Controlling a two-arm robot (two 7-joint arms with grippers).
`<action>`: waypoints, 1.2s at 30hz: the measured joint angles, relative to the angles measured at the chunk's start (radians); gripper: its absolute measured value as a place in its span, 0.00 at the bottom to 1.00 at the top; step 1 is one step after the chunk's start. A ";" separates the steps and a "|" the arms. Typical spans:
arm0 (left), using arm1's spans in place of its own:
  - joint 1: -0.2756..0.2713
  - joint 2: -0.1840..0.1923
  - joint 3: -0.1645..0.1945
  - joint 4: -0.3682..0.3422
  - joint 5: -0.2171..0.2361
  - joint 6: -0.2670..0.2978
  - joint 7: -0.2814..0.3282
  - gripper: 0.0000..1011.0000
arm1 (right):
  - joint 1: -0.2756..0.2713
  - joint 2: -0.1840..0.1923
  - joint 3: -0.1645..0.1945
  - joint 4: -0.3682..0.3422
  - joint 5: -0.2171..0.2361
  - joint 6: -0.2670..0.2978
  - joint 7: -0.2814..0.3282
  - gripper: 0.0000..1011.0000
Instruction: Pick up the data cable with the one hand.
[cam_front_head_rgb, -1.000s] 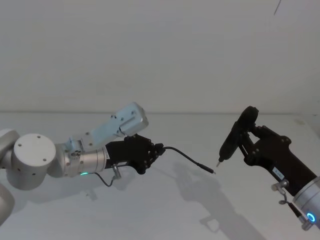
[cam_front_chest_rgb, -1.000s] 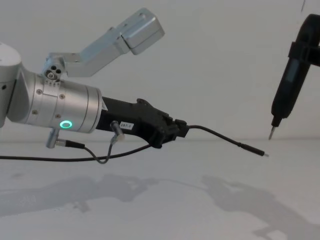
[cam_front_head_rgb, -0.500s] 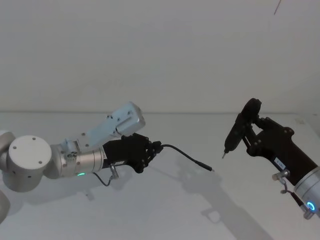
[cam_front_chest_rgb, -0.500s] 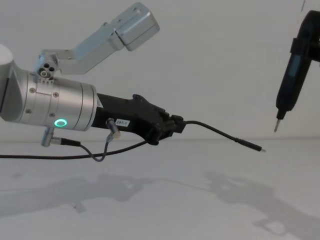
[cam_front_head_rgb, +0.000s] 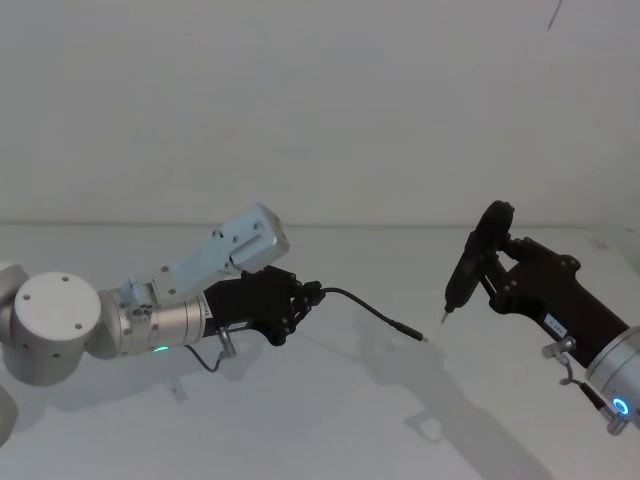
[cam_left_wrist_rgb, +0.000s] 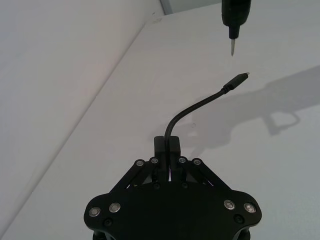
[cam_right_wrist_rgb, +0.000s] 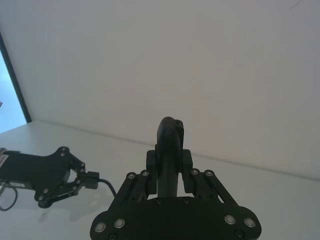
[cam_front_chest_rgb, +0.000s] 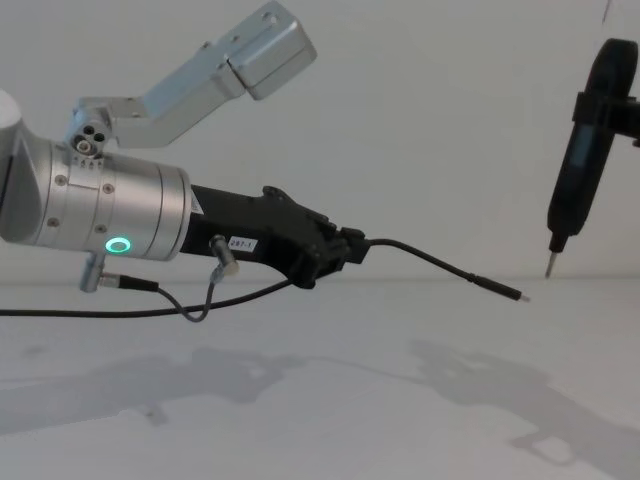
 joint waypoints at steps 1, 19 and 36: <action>0.000 0.000 0.000 0.000 0.000 0.000 0.000 0.05 | 0.001 0.002 -0.001 0.001 0.003 0.003 0.003 0.28; 0.002 0.002 -0.002 -0.004 0.000 -0.001 0.002 0.05 | 0.016 0.028 -0.019 0.007 0.052 0.047 0.044 0.28; 0.002 0.002 -0.001 -0.004 0.000 -0.001 0.002 0.05 | 0.018 0.045 -0.028 0.001 0.065 0.048 0.044 0.28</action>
